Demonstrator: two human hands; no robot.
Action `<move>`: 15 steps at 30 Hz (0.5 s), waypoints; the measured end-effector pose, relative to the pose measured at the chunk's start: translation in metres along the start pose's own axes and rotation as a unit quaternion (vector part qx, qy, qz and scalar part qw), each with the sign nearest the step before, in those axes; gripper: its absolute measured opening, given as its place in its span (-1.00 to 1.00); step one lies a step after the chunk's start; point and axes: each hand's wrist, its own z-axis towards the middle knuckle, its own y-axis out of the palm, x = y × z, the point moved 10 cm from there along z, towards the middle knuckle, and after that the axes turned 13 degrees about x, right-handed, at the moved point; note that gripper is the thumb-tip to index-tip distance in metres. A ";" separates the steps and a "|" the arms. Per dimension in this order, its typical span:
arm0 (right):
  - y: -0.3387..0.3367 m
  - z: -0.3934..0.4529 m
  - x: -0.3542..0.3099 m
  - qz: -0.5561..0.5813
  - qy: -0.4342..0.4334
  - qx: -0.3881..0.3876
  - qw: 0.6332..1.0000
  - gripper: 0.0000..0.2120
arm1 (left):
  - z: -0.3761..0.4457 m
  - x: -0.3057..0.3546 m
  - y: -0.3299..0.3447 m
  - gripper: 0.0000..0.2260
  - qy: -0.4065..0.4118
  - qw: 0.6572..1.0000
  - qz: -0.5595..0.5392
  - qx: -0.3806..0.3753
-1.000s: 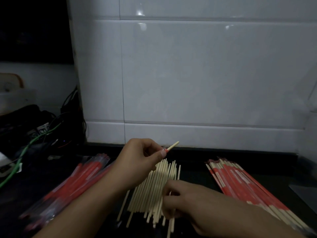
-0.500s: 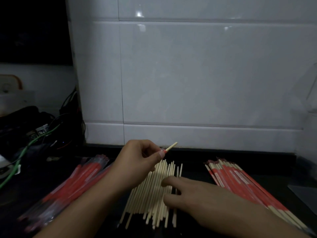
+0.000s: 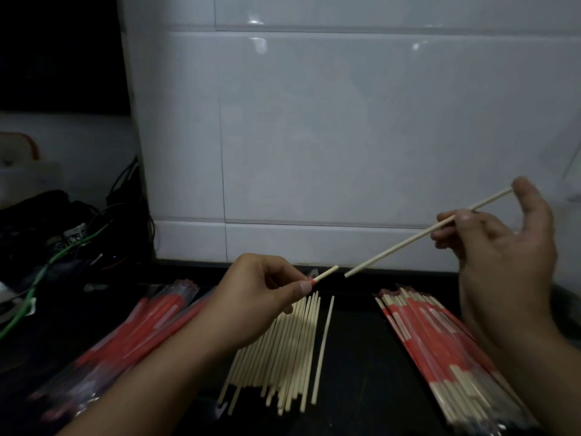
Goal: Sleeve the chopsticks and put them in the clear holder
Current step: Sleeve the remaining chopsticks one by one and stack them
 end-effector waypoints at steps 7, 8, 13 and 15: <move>0.001 -0.003 0.017 -0.019 0.058 -0.005 0.998 -0.48 | -0.005 0.006 0.008 -0.94 0.017 0.999 0.014 -0.034; 0.002 -0.005 0.016 -0.023 0.054 -0.010 0.998 -0.48 | -0.005 0.007 0.009 -0.94 0.020 0.999 0.016 -0.037; 0.008 -0.014 0.012 -0.024 0.041 -0.026 0.999 -0.47 | -0.008 0.008 0.015 -0.95 0.031 0.998 0.022 -0.059; 0.011 -0.017 0.010 -0.026 0.037 -0.035 0.998 -0.47 | -0.009 0.007 0.016 -0.96 0.031 0.997 0.025 -0.062</move>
